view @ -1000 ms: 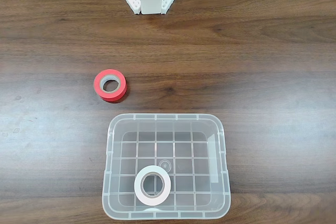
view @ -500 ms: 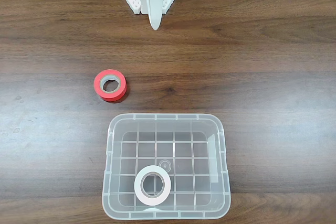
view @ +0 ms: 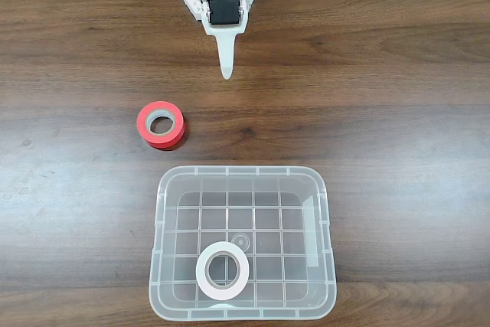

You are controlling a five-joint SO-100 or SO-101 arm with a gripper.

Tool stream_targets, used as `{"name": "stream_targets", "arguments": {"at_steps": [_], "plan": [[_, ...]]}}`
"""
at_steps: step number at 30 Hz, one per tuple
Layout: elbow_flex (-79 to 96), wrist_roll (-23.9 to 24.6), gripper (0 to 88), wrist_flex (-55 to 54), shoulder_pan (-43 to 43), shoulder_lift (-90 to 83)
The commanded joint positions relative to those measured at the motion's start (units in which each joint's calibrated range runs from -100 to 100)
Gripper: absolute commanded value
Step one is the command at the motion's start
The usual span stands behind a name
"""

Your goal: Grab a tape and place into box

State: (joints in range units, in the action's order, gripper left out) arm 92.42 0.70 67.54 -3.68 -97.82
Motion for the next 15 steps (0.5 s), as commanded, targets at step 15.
{"name": "stream_targets", "arguments": {"at_steps": [15], "plan": [[4.1,-0.4,1.3,0.5,-0.2,-1.2]]}}
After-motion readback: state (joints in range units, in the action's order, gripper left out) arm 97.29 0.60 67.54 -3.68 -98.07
